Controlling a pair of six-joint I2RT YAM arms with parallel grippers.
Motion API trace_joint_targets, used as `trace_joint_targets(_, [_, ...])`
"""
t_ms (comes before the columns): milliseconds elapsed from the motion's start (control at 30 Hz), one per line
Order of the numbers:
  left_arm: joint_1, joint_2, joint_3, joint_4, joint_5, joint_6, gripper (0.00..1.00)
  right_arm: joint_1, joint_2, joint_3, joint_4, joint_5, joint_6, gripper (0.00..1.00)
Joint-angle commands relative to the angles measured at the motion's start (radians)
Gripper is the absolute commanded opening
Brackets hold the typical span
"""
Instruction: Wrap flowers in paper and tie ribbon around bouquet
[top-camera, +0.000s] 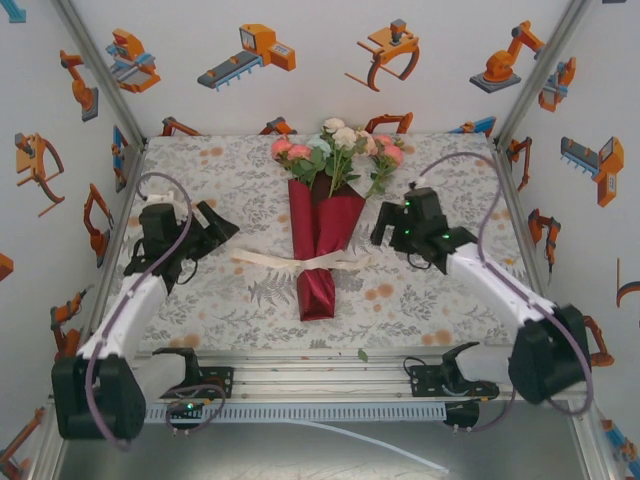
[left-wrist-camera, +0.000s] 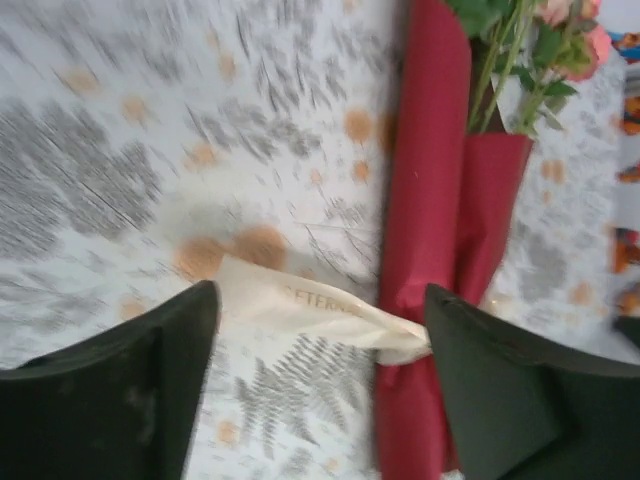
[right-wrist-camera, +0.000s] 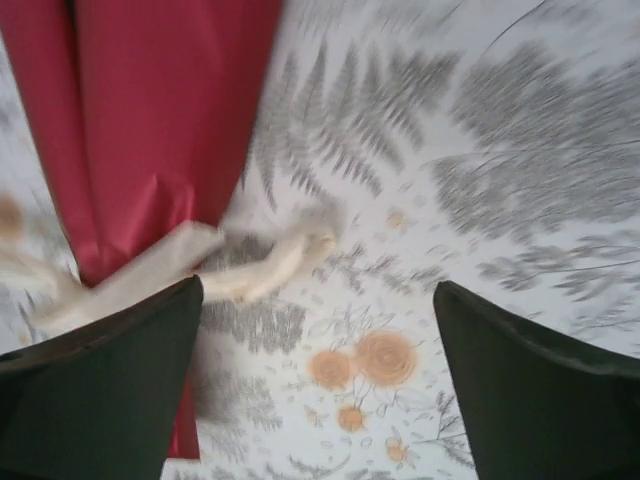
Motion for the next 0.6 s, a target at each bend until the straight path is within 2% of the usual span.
trace_joint_targets(0, [-0.007,-0.123,-0.071,0.036,-0.337,0.214,0.91,-0.117,-0.089,-0.086,0.046,0.255,-0.164,0.95])
trace_joint_targets(33, [-0.007,-0.161,-0.103,0.050,-0.434,0.254,0.97,-0.141,-0.105,-0.126,0.088,0.323,-0.219,0.96])
trace_joint_targets(100, [-0.006,-0.226,-0.211,0.152,-0.636,0.350,0.97,-0.184,-0.124,-0.256,0.270,0.430,-0.363,0.96])
trace_joint_targets(167, [0.006,-0.248,-0.307,0.270,-0.709,0.402,0.97,-0.225,-0.112,-0.388,0.505,0.445,-0.479,0.99])
trace_joint_targets(233, [0.016,-0.207,-0.376,0.391,-0.664,0.421,0.97,-0.281,-0.048,-0.514,0.790,0.369,-0.537,0.99])
trace_joint_targets(267, [0.018,-0.156,-0.405,0.487,-0.619,0.450,0.97,-0.316,0.004,-0.561,0.926,0.316,-0.515,0.99])
trace_joint_targets(400, [0.023,0.167,-0.436,0.895,-0.472,0.519,0.97,-0.394,0.195,-0.547,1.160,0.117,-0.448,1.00])
trace_joint_targets(433, [0.022,0.238,-0.413,0.953,-0.437,0.524,0.97,-0.406,0.269,-0.536,1.197,0.090,-0.443,0.99])
trace_joint_targets(467, [0.024,0.316,-0.373,0.965,-0.406,0.503,0.97,-0.410,0.358,-0.537,1.310,0.073,-0.445,0.99])
trace_joint_targets(533, [0.024,0.487,-0.304,0.991,-0.390,0.511,0.97,-0.421,0.325,-0.496,1.169,0.027,-0.443,1.00])
trace_joint_targets(567, [0.026,0.584,-0.295,1.122,-0.393,0.525,0.97,-0.421,0.341,-0.504,1.222,0.005,-0.452,0.99])
